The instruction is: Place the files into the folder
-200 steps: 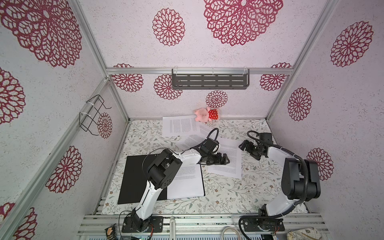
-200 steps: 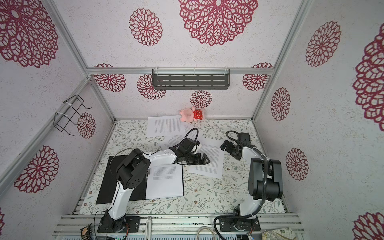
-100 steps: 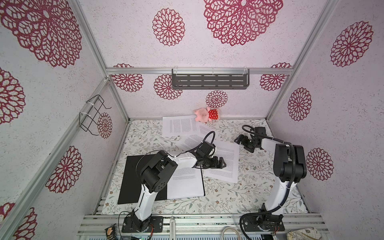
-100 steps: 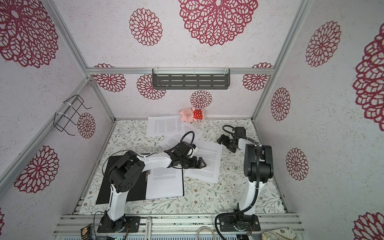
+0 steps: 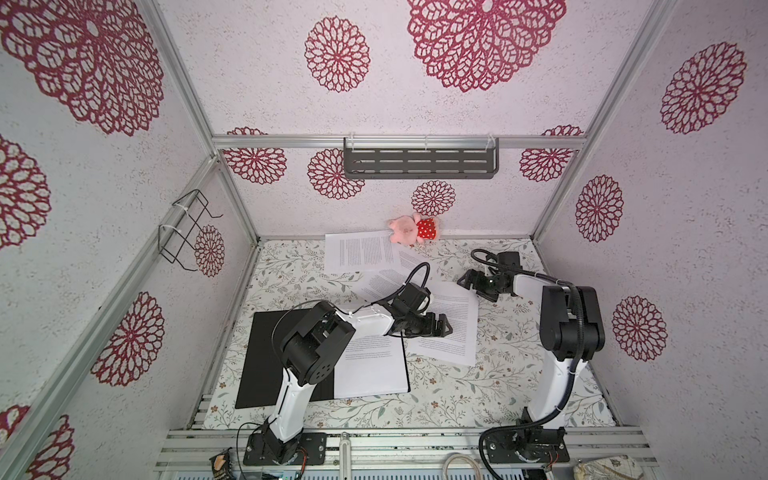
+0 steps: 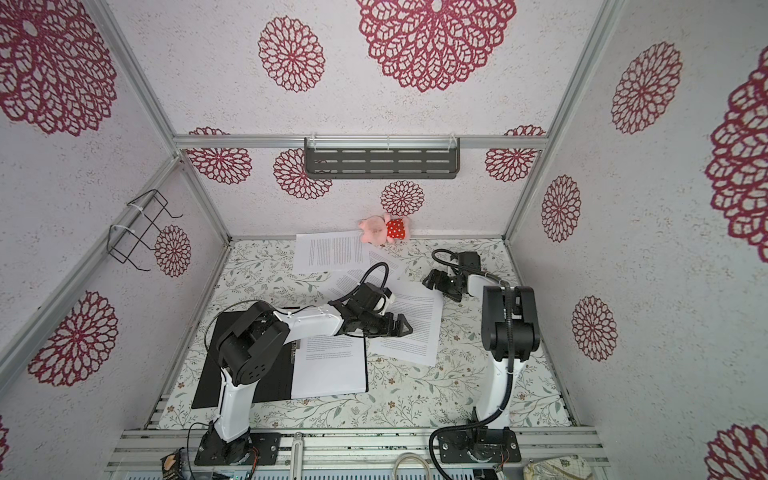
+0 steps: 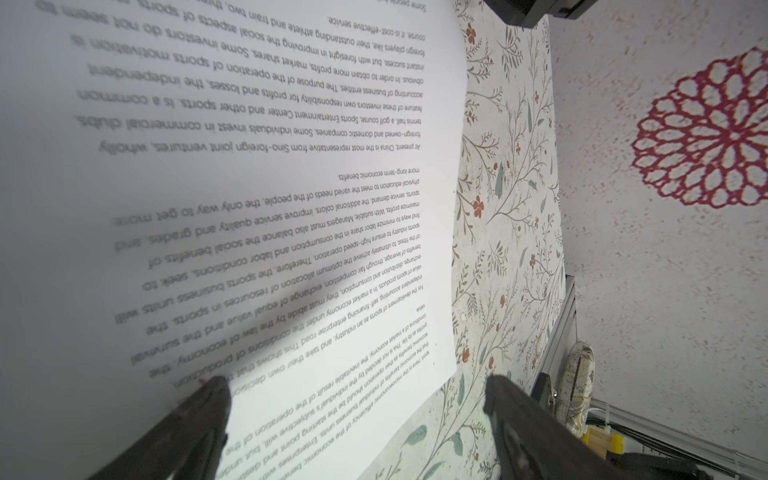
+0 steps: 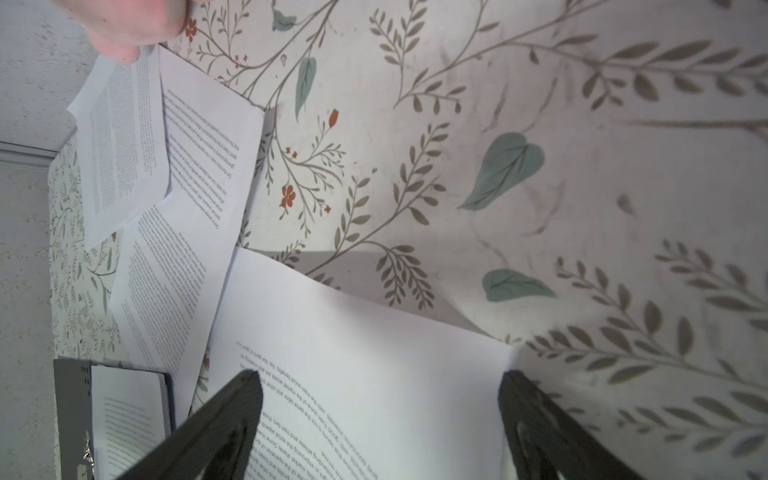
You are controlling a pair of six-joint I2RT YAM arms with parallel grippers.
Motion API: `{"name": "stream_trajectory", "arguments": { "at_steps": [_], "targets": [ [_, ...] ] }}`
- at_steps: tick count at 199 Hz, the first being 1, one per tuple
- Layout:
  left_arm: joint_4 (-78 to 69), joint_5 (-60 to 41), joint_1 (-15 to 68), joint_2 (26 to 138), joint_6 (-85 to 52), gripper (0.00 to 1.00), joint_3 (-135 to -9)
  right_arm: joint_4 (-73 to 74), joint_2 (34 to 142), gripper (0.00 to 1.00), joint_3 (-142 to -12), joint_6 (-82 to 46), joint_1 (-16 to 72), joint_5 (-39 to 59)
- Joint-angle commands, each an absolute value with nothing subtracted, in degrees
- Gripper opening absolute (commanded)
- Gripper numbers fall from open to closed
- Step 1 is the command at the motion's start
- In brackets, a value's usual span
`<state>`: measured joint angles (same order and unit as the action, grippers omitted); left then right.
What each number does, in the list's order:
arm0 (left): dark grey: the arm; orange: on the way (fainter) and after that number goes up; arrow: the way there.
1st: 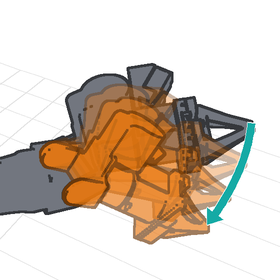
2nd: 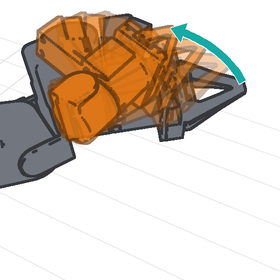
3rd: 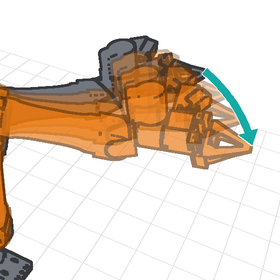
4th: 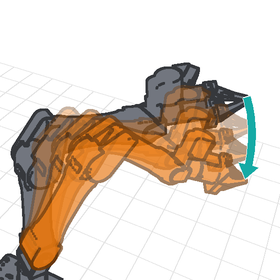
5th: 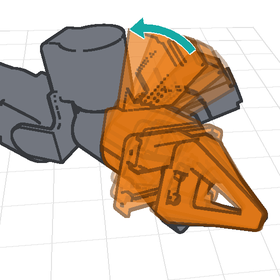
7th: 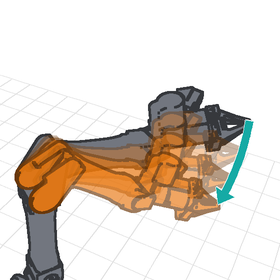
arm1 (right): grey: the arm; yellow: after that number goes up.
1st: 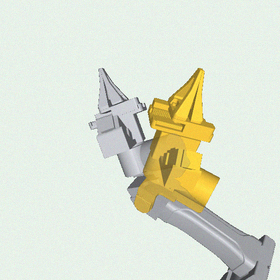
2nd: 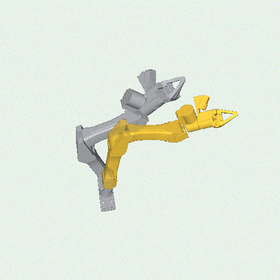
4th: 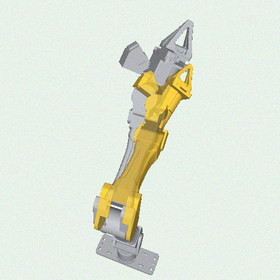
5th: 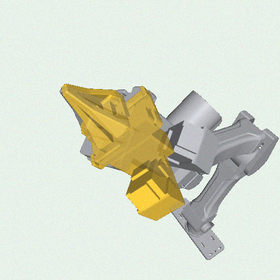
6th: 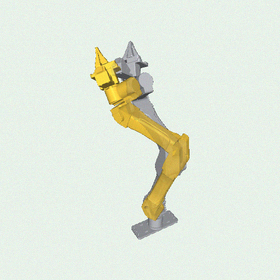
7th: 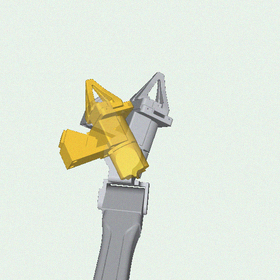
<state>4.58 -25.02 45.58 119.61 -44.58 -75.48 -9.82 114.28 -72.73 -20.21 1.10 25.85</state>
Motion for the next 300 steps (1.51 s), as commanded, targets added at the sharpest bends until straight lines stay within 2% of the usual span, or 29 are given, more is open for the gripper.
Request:
{"name": "stream_trajectory", "arguments": {
  "at_steps": [1,66,115,234,265,300],
  "targets": [
    [7.8,-24.8,45.3,122.4,-45.5,0.99,-73.7,-17.9,112.7,0.93,-66.0,-20.9,1.7,27.1],
    [6.8,-25.2,44.9,123.5,-46.5,0.99,-73.5,-12.3,102.8,0.95,-56.0,-24.3,1.8,35.9],
    [6.1,-25.4,44.7,123.5,-46.9,0.99,-73.0,-6.5,100.6,0.95,-47.7,-27.7,2.4,37.7],
    [5.2,-26.1,44.3,124.8,-48.0,0.99,-72.8,5.9,82.7,0.98,-24.0,-40.2,2.6,41.1],
    [5.0,-26.3,44.3,124.9,-48.0,0.99,-72.8,10.7,84.1,0.98,-23.9,-41.7,2.6,42.8],
    [5.2,-26.6,44.3,124.9,-47.5,0.99,-72.2,12.4,90.7,0.99,-31.6,-39.1,2.7,44.0]
  ]
}}
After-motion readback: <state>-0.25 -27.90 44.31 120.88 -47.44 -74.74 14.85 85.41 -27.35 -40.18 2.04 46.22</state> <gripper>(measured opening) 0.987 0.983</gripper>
